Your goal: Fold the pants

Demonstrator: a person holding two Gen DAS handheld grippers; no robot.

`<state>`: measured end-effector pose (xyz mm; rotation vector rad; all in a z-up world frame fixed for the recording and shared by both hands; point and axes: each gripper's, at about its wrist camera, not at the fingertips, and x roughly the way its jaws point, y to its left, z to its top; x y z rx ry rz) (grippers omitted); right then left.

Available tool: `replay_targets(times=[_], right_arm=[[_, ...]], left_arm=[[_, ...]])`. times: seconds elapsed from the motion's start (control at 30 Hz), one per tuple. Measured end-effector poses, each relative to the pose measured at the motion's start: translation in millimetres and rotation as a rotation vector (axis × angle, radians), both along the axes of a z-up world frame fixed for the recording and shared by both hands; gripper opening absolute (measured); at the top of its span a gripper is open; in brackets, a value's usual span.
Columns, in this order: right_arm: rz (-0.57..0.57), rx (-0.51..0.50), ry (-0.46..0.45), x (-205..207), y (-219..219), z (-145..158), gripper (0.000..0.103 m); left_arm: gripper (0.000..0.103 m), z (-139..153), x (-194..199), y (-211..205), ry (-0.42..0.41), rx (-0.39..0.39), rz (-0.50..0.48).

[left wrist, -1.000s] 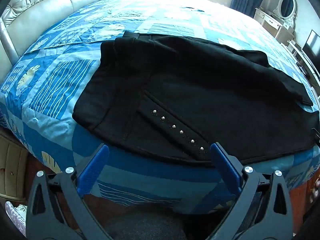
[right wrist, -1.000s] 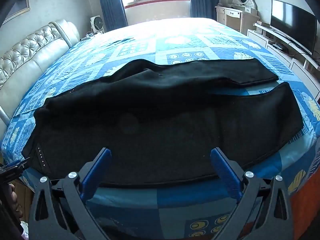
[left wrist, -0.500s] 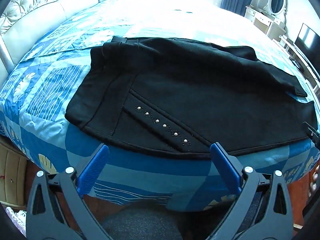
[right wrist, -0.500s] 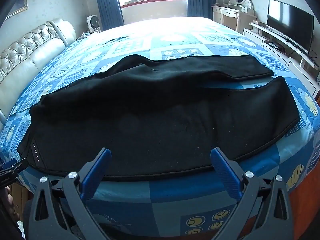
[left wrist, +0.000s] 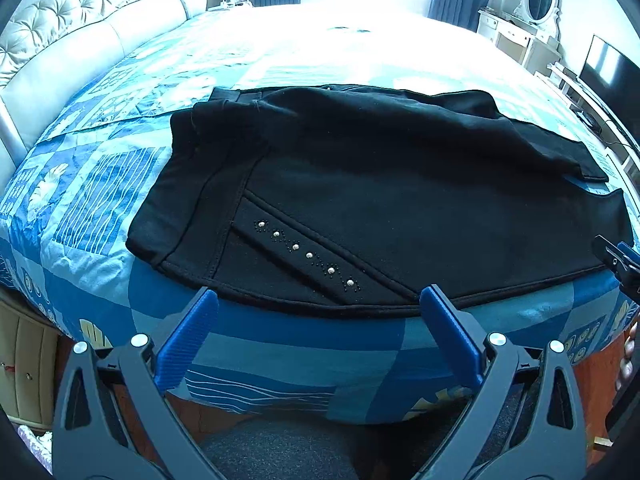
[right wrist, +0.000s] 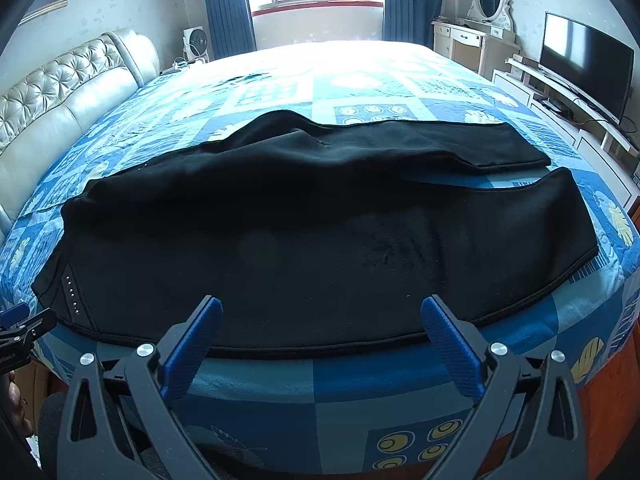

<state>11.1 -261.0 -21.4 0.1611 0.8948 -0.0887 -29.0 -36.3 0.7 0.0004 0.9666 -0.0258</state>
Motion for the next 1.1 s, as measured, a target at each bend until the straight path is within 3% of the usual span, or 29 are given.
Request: replay_targets(times=[1.1], right_arm=[[0.024,-0.025,-0.001,-0.4,11.2,-0.1,0.099]], left_arm=[[0.101,4.9,-2.0,1.0,-0.003,-0.022,0.003]])
